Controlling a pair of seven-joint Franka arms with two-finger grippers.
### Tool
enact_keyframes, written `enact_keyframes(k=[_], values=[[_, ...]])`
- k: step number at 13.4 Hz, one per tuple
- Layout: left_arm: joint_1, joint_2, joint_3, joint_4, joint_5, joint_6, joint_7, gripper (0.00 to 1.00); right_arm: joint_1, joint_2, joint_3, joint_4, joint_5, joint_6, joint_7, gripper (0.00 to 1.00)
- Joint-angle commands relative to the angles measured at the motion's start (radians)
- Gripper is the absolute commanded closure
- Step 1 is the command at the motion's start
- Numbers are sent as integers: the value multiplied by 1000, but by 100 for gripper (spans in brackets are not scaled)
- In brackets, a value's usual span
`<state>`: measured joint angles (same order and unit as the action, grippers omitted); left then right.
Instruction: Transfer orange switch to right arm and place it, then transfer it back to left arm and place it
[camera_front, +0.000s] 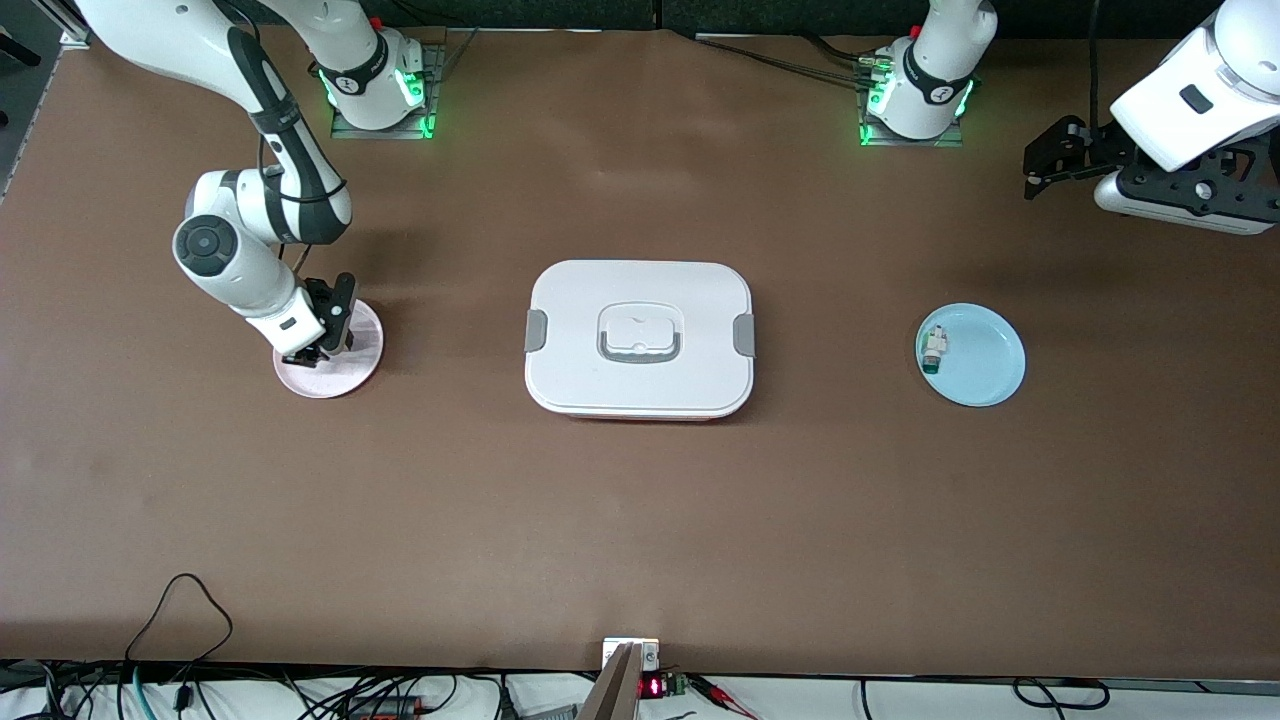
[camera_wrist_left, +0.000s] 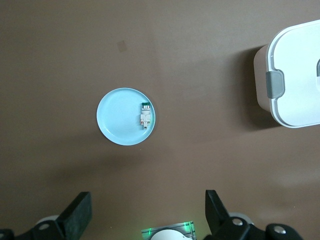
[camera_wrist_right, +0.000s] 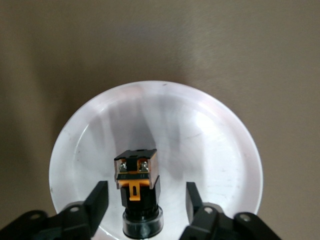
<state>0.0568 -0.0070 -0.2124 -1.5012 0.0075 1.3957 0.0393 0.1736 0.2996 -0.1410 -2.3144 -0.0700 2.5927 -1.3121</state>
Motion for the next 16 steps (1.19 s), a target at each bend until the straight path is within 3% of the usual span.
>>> enact_keyframes(k=[1, 7, 12, 16], values=[[24, -4, -2, -2, -6, 9, 4, 0, -5, -69, 11, 51, 58, -116, 104, 0], [24, 1, -12, -1, 18, 22, 4, 0, 7, -118, 12, 326, 105, -492, 420, 0], [26, 2, -5, -1, 0, 23, 5, 0, 60, -180, 12, 466, 110, -693, 914, 0], [28, 2, -5, 1, 0, 23, 2, 0, 63, -194, 14, 636, 176, -971, 1236, 0]])
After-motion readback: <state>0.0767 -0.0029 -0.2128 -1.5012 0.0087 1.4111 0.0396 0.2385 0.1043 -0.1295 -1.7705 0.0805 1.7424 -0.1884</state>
